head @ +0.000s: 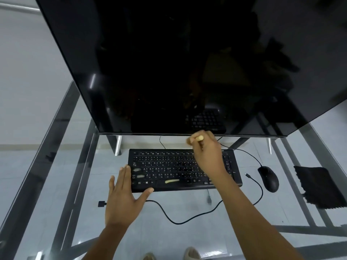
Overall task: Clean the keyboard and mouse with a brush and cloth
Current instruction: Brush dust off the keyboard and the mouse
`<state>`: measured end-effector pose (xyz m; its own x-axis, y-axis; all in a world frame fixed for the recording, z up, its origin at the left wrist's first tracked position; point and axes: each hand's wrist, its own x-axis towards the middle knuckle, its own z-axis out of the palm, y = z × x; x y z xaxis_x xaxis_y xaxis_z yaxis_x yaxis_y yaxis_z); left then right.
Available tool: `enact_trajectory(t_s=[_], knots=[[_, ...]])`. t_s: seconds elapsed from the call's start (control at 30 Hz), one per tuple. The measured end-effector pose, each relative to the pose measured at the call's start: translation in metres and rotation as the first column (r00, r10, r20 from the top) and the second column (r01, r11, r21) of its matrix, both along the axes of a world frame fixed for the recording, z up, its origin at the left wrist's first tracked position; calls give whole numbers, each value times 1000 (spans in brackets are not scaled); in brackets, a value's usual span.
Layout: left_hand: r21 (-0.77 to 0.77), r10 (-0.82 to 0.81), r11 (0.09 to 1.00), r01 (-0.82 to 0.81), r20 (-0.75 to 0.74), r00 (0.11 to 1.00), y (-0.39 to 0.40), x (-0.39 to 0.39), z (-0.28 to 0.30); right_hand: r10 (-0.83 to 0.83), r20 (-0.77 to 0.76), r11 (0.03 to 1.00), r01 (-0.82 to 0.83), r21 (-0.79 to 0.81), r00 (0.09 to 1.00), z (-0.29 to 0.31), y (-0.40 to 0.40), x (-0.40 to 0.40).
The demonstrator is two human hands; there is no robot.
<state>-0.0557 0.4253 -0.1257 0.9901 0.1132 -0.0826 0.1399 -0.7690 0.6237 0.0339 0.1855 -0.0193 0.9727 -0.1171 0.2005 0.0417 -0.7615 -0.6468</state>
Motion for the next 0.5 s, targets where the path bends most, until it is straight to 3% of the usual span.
enact_trajectory(t_s=[0.03, 0.1, 0.13, 0.23, 0.3, 0.37, 0.43, 0.5], knots=[[-14, 5, 1000, -5, 17, 1000, -1, 0, 5, 11, -20, 998, -10, 66, 1000, 3, 2, 2], [-19, -4, 1000, 5, 49, 999, -1, 0, 9, 160, -202, 970, -116, 212, 966, 4, 13, 0], [-10, -14, 1000, 14, 57, 998, 1, -1, 8, 204, -250, 971, -164, 172, 947, 3, 20, -3], [9, -39, 999, 38, 78, 996, 2, -1, 6, 102, -113, 995, -103, -3, 988, -5, 26, -2], [19, -43, 999, 41, 96, 994, 2, 0, 5, 56, -78, 998, -52, 47, 995, -5, 29, -1], [39, -65, 997, 61, 110, 992, 4, 1, 2, 160, -185, 981, -135, 143, 970, -7, 39, -2], [56, -86, 995, 81, 98, 992, 6, 1, -3, 240, -242, 970, -244, 15, 940, -9, 48, -6], [61, -99, 994, 94, 85, 991, 6, 1, -5, 148, -115, 985, -157, -71, 982, -8, 52, -3]])
